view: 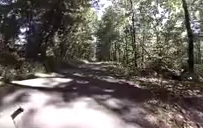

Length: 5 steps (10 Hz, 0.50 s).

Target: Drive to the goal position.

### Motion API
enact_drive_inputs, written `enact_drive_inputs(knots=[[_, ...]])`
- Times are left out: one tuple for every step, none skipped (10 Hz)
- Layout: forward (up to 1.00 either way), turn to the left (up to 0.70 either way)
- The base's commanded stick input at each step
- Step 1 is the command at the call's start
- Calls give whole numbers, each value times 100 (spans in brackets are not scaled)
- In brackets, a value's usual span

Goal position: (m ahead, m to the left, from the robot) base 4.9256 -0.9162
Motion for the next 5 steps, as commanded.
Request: enact_drive_inputs(knots=[[45,0],[45,0],[45,0],[45,0],[45,0]])
